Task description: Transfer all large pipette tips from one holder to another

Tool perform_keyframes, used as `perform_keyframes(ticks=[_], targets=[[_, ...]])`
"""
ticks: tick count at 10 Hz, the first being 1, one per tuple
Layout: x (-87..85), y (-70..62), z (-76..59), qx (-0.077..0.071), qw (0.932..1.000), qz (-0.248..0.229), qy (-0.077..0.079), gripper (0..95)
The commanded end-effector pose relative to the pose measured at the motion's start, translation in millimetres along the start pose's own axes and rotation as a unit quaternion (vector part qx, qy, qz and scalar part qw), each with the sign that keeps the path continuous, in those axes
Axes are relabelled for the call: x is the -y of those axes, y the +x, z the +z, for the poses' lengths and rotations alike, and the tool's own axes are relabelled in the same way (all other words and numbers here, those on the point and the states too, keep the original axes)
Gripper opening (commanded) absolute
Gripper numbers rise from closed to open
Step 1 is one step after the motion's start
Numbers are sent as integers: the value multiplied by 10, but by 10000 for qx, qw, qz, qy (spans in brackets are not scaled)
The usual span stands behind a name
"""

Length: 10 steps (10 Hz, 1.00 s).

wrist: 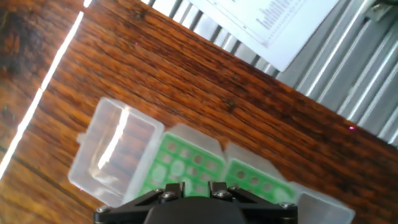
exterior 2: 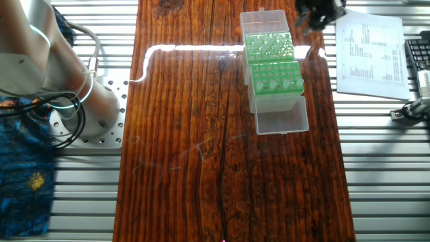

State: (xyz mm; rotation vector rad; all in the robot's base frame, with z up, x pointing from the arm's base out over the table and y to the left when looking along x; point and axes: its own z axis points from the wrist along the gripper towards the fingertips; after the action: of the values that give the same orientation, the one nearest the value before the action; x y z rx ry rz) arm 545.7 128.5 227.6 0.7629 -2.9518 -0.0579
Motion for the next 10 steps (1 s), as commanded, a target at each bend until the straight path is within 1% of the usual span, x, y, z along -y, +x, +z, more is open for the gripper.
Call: perform_keyframes(ticks=[1, 3, 4, 6, 7, 8, 10], targets=[[-129, -26, 85, 4, 9995, 299, 64, 190], [-189, -88, 178, 6, 9980, 624, 92, 190], [-191, -96, 210, 0, 9977, 674, 113, 190], [-125, -112, 337, 21, 9970, 751, 161, 190], [-115, -116, 357, 28, 9970, 761, 163, 190], [-90, -106, 429, 115, 9968, 770, 174, 190], [-89, -82, 471, 158, 9965, 813, 145, 190]])
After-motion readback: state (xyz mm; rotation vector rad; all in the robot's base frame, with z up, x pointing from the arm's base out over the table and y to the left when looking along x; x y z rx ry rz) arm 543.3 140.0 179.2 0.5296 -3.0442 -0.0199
